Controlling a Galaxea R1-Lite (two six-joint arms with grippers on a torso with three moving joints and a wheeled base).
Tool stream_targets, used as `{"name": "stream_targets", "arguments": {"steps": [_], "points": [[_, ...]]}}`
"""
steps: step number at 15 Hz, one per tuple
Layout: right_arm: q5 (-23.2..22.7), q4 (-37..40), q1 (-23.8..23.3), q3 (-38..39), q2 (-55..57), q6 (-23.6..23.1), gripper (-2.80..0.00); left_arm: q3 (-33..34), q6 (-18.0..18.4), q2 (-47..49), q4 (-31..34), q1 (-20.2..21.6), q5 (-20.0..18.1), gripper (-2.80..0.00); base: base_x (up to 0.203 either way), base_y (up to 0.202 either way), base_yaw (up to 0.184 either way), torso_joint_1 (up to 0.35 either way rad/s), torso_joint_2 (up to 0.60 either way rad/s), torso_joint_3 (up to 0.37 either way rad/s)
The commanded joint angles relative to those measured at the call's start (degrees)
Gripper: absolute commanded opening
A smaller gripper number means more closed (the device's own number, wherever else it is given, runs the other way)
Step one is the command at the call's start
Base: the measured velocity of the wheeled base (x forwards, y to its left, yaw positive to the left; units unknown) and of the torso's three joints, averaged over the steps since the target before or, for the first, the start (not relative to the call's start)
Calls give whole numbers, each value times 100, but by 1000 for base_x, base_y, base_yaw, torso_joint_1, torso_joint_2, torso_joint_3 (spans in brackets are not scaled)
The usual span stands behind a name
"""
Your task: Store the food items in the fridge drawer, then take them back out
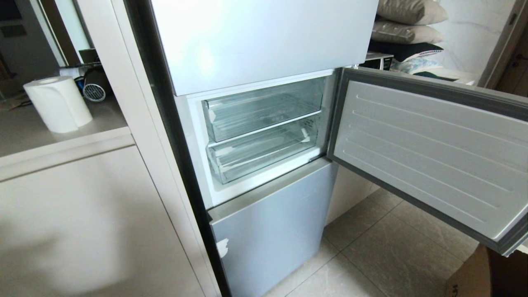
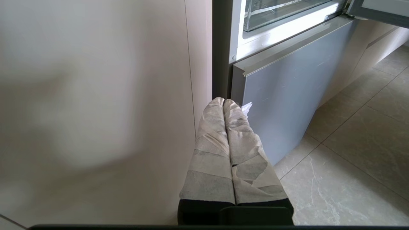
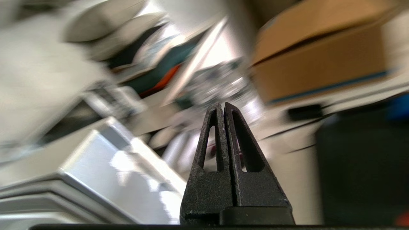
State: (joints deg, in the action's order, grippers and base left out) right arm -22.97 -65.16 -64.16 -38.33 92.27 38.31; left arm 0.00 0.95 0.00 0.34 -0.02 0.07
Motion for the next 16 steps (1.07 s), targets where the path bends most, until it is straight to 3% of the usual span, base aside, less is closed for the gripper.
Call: {"name": "stream_targets", "arguments": {"steps": [1,3,5,8,10,13,16], "points": [[-859,-33,-51,-313,507,1214,-280,0,2,9,1,-6,1,-280,0,0,0,0,0,0],[-1674,-32,-76,-567,782,2152,-280,0,2,9,1,-2,1,-280,0,0,0,0,0,0],[-1960,-32,-75,-904,1139,2603,-280,0,2,9,1,-5,1,-280,0,0,0,0,0,0],[-2149,-32,-40,-1367,1498,2824,-280,0,2,9,1,2,1,-280,0,0,0,0,0,0],[-2241,-28,-41,-1810,1751,3205,-280,0,2,9,1,-4,1,-280,0,0,0,0,0,0],[-3192,-26,-31,-1734,1817,3344,-280,0,2,9,1,-6,1,-280,0,0,0,0,0,0],[-3462,-14,183,-1477,1841,3359,-280,0,2,9,1,2,1,-280,0,0,0,0,0,0]]}}
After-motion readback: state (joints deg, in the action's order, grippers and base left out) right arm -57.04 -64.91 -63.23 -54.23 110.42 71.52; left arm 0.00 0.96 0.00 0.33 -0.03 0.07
